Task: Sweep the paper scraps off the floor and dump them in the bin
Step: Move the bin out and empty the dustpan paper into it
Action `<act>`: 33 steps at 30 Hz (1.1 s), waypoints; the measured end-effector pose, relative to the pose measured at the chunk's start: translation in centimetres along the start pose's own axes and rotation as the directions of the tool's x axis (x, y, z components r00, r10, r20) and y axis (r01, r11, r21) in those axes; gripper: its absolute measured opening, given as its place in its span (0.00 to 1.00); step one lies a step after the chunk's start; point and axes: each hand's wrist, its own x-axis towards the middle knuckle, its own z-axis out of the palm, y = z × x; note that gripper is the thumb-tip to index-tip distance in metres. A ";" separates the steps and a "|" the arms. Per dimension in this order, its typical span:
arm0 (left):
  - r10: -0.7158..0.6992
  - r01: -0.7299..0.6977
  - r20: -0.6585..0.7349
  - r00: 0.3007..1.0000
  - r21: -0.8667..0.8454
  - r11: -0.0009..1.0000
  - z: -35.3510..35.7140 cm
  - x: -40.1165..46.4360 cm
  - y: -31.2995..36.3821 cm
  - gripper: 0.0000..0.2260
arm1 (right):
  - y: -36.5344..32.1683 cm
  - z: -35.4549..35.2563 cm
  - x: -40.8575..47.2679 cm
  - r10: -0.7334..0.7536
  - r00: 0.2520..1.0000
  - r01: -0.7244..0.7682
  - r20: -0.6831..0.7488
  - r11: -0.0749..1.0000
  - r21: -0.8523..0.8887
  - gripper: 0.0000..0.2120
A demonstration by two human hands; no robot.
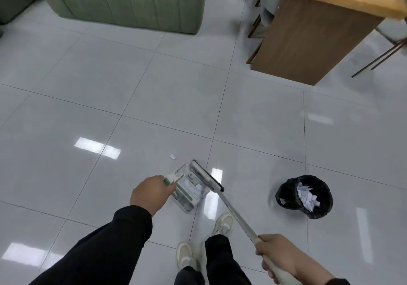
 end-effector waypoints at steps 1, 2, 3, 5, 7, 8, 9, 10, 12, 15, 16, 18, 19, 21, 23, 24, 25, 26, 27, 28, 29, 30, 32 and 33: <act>0.009 -0.008 -0.010 1.000 0.013 1.000 0.1 -0.2 0.1 0.22 | 0.5 0.1 -1.2 -0.018 1.000 0.018 0.019 1.000 0.006 0.06; 0.014 -0.014 -0.018 1.000 0.020 1.000 0.4 -0.2 0.3 0.22 | 0.8 -0.2 -2.3 -0.043 0.999 0.042 0.031 0.999 0.012 0.08; 0.006 -0.006 -0.029 1.000 0.008 1.000 0.2 -0.7 -0.3 0.22 | 0.9 0.1 -3.5 -0.084 0.996 0.084 0.033 0.996 0.002 0.09; 0.005 -0.004 -0.048 0.999 0.007 1.000 0.4 -1.4 -0.7 0.22 | 1.7 -0.1 -5.2 -0.123 0.992 0.123 0.015 0.992 -0.009 0.11; 0.005 -0.004 -0.050 0.999 0.017 1.000 0.1 -2.2 -2.1 0.22 | 1.7 0.3 -6.6 -0.127 0.992 0.126 -0.019 0.991 -0.038 0.12; 0.012 -0.011 -0.049 0.999 0.021 1.000 0.4 -2.3 -2.2 0.21 | 1.9 0.2 -7.0 -0.122 0.991 0.120 -0.054 0.992 -0.039 0.13; -0.003 0.004 -0.059 0.998 0.011 1.000 0.0 -2.9 -3.0 0.21 | 1.2 0.5 -7.5 -0.142 0.987 0.135 -0.081 0.987 -0.088 0.13; -0.012 0.012 -0.066 0.998 0.004 1.000 -0.2 -3.4 -3.3 0.21 | 0.6 0.4 -8.1 -0.155 0.983 0.142 -0.102 0.982 -0.121 0.13; -0.057 0.055 -0.089 0.994 -0.025 0.998 -0.3 -4.3 -4.2 0.21 | -1.3 0.4 -8.5 -0.135 0.988 0.127 -0.077 0.987 -0.103 0.11; -0.132 0.120 -0.122 0.984 -0.103 0.987 -0.7 -4.8 -5.3 0.22 | -4.3 0.2 -6.6 -0.077 0.994 0.079 -0.082 0.997 0.021 0.06; -0.148 0.131 -0.127 0.981 -0.131 0.983 -1.0 -4.9 -5.7 0.22 | -5.5 0.3 -5.4 -0.081 0.992 0.081 -0.099 0.997 0.001 0.06; -0.161 0.143 -0.150 0.975 -0.125 0.982 -1.2 -4.8 -6.2 0.21 | -7.7 0.6 -2.4 -0.094 0.988 0.089 -0.125 0.995 -0.050 0.05; -0.168 0.150 -0.156 0.973 -0.119 0.981 -1.2 -4.8 -6.4 0.21 | -8.9 1.0 -0.9 -0.097 0.986 0.088 -0.136 0.994 -0.071 0.05; -0.179 0.165 -0.167 0.970 -0.090 0.982 -1.0 -4.5 -7.0 0.21 | -10.7 2.0 2.5 -0.101 0.985 0.084 -0.137 0.989 -0.123 0.04; -0.173 0.162 -0.163 0.971 -0.076 0.984 -1.0 -4.1 -7.2 0.21 | -11.9 2.9 5.0 -0.114 0.982 0.079 -0.151 0.972 -0.221 0.02; -0.180 0.173 -0.151 0.972 -0.059 0.983 -0.9 -3.9 -7.7 0.21 | -12.3 3.8 6.6 -0.113 0.984 0.070 -0.139 0.957 -0.281 0.03; -0.184 0.177 -0.140 0.973 -0.059 0.982 -0.9 -3.9 -8.0 0.20 | -12.4 4.5 7.7 -0.114 0.984 0.061 -0.134 0.935 -0.350 0.04; -0.190 0.182 -0.128 0.973 -0.074 0.981 -0.9 -3.9 -8.1 0.20 | -12.3 4.9 8.0 -0.121 0.985 0.057 -0.123 0.899 -0.434 0.07; -0.198 0.188 -0.116 0.973 -0.087 0.978 -1.0 -3.9 -8.4 0.19 | -12.2 5.6 8.2 -0.124 0.986 0.050 -0.109 0.855 -0.517 0.10; -0.208 0.198 -0.111 0.972 -0.095 0.976 -1.1 -4.0 -8.6 0.19 | -12.1 6.0 7.9 -0.123 0.988 0.047 -0.089 0.803 -0.594 0.11; -0.216 0.205 -0.104 0.971 -0.109 0.973 -1.1 -3.9 -9.2 0.18 | -12.0 6.3 7.3 -0.114 0.991 0.043 -0.068 0.765 -0.642 0.12; -0.212 0.201 -0.091 0.973 -0.120 0.972 -1.3 -3.8 -9.4 0.18 | -11.7 6.1 6.0 -0.091 0.995 0.038 -0.048 0.757 -0.652 0.11; -0.225 0.217 -0.053 0.973 -0.124 0.968 -1.7 -3.1 -10.7 0.18 | -11.2 5.5 4.0 -0.042 0.999 0.039 0.010 0.788 -0.615 0.06; -0.215 0.211 -0.018 0.977 -0.127 0.969 -2.0 -2.9 -10.8 0.18 | -10.7 4.5 1.6 -0.035 0.999 0.037 0.015 0.811 -0.584 0.04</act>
